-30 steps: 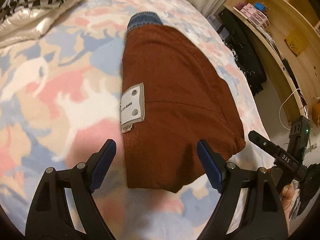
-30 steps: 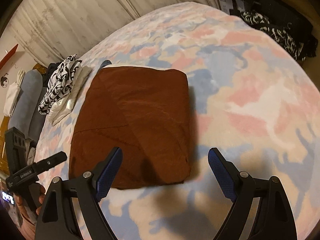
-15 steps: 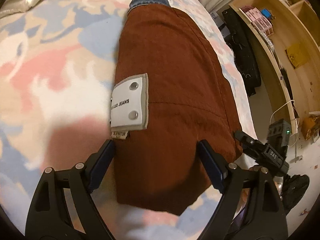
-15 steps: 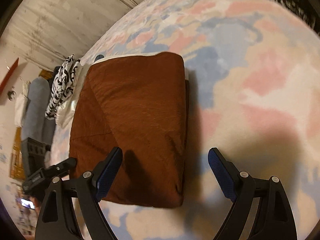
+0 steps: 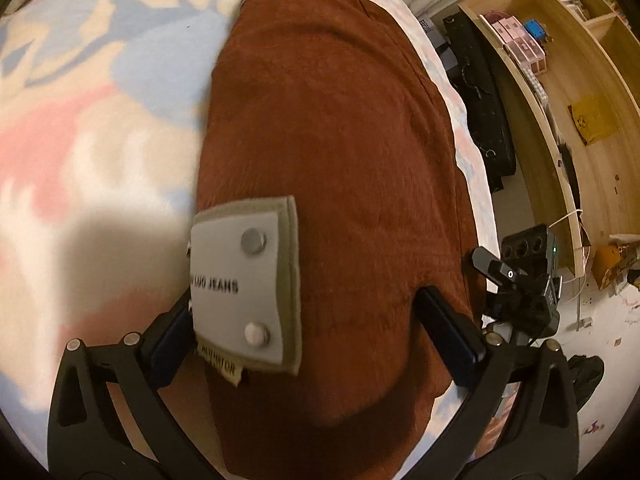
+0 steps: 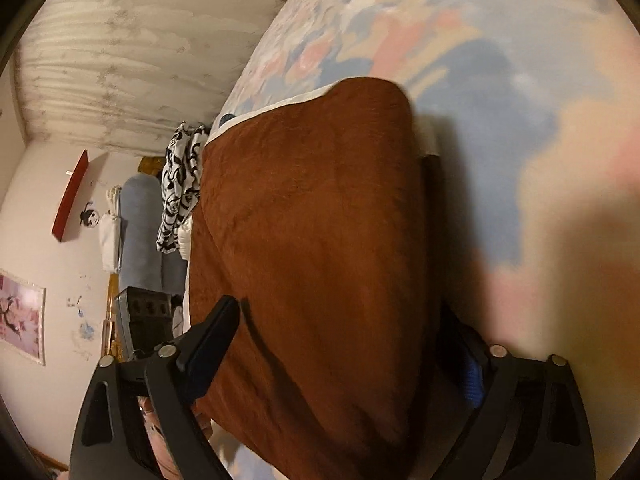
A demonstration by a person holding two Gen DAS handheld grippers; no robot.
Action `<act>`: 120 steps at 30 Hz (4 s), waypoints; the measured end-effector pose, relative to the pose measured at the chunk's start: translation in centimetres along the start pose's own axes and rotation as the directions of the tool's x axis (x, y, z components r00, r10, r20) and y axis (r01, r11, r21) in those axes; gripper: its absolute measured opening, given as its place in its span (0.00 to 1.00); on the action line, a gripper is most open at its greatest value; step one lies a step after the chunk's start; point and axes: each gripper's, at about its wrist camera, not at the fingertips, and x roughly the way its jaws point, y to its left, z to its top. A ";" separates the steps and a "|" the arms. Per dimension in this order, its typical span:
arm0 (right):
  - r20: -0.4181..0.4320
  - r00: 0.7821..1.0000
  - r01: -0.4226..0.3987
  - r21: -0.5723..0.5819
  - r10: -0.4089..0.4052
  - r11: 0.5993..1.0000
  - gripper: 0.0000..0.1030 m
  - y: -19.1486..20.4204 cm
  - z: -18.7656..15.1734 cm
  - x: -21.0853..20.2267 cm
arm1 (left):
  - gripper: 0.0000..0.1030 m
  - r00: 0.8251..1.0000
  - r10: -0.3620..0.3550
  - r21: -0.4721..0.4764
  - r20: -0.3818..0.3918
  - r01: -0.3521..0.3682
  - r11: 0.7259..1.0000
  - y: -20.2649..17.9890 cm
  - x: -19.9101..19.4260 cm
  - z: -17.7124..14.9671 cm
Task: Fold large clothes
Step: 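Grasp the brown bundle edges with both tools, then lift the brown bundle with both tools and carry it onto the clothes stack, then lower the bundle onto the stack and open both tools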
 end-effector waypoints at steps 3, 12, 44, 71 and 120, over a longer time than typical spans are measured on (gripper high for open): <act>-0.005 1.000 0.017 -0.031 -0.017 0.999 0.93 0.6 0.9 1.6 | 1.00 1.000 0.000 0.021 -0.008 0.000 1.000 -0.4 0.7 0.9; 0.089 0.994 0.082 -0.179 -0.067 0.981 0.26 6.9 -0.6 2.1 | 0.60 0.991 0.089 0.155 0.102 -0.104 0.982 -3.6 -1.1 1.4; 0.252 0.963 0.074 -0.601 0.101 0.796 0.21 57.9 9.1 28.0 | 0.51 0.780 0.267 0.196 0.565 -0.442 0.876 5.0 -40.6 31.2; 0.281 0.948 0.284 -0.548 -0.147 0.787 0.61 57.3 15.8 41.3 | 0.39 0.678 0.405 0.025 0.613 -0.529 0.848 21.9 -43.1 33.4; 0.216 0.933 0.359 -0.609 -0.287 0.708 0.77 60.1 6.4 48.7 | 0.79 0.680 0.529 -0.072 0.508 -0.579 0.812 12.7 -39.7 22.3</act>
